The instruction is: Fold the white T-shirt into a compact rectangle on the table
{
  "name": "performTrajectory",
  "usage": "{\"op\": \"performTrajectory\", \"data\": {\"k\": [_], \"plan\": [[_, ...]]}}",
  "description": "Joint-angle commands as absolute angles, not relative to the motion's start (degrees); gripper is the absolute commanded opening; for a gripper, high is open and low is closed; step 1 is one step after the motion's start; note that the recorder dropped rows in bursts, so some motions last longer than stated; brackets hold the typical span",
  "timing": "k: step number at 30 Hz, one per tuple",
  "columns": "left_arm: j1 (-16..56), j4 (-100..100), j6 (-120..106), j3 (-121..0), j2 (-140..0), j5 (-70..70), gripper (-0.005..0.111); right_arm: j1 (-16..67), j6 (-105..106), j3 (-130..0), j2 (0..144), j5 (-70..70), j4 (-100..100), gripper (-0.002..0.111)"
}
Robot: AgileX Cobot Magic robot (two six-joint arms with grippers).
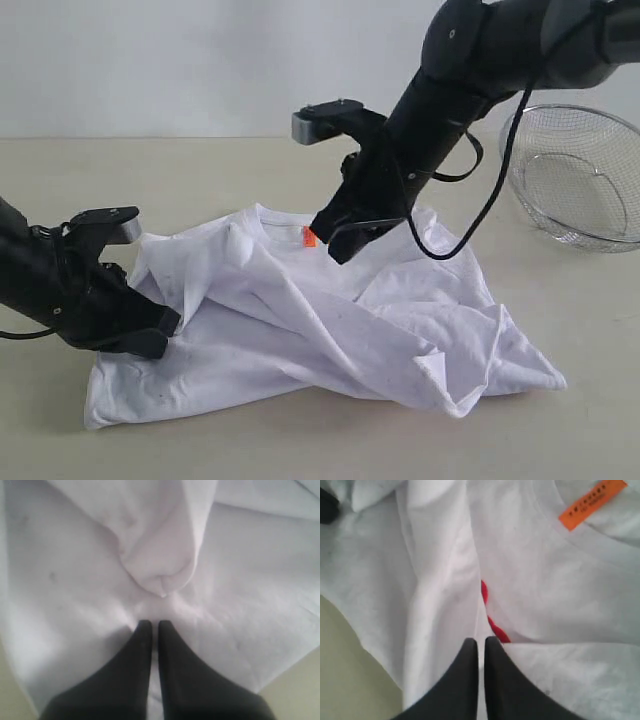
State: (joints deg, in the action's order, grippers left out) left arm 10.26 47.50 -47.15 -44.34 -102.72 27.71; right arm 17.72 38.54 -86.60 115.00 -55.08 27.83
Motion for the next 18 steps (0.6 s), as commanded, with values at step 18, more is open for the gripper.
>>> {"op": "performTrajectory", "data": {"k": [18], "plan": [[10.53,47.55,-46.46,-44.08,-102.69,28.31,0.005,19.27,41.09,-86.71,120.63,-69.96,32.62,0.022]]}}
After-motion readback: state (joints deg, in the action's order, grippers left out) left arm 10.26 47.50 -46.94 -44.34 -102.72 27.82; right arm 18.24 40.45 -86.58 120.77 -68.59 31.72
